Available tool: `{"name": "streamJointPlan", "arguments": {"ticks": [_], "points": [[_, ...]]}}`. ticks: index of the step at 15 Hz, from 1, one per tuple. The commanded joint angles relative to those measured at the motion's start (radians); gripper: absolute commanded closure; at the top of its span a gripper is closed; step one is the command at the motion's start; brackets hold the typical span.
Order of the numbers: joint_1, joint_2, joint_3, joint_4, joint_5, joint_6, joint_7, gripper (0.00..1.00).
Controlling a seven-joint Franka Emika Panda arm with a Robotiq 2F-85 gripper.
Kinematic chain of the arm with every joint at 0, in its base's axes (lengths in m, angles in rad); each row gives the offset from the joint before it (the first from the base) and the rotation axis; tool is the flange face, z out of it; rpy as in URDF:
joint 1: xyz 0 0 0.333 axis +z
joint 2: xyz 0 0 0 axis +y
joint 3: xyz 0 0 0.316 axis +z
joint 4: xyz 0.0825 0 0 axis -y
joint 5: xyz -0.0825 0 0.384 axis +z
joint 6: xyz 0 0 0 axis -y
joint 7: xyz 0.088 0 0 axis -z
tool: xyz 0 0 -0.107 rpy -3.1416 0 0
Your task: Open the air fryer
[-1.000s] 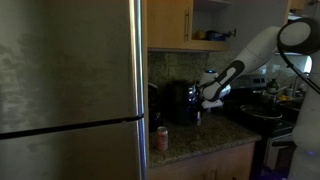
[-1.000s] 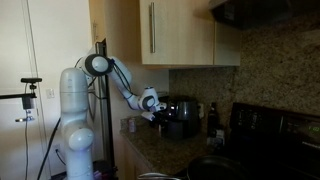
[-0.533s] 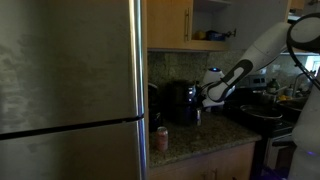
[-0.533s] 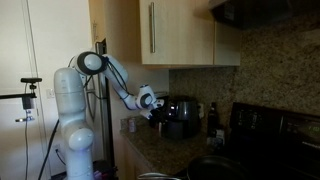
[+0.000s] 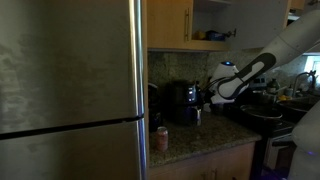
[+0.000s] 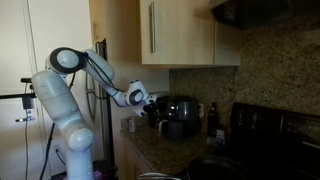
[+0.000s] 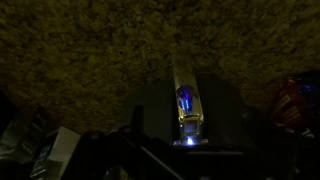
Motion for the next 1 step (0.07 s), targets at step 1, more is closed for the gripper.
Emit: {"name": "streamJointPlan", "arguments": {"ticks": [1], "points": [[-0.045, -0.020, 0.051, -0.015, 0.056, 0.002, -0.042, 0.00]]}}
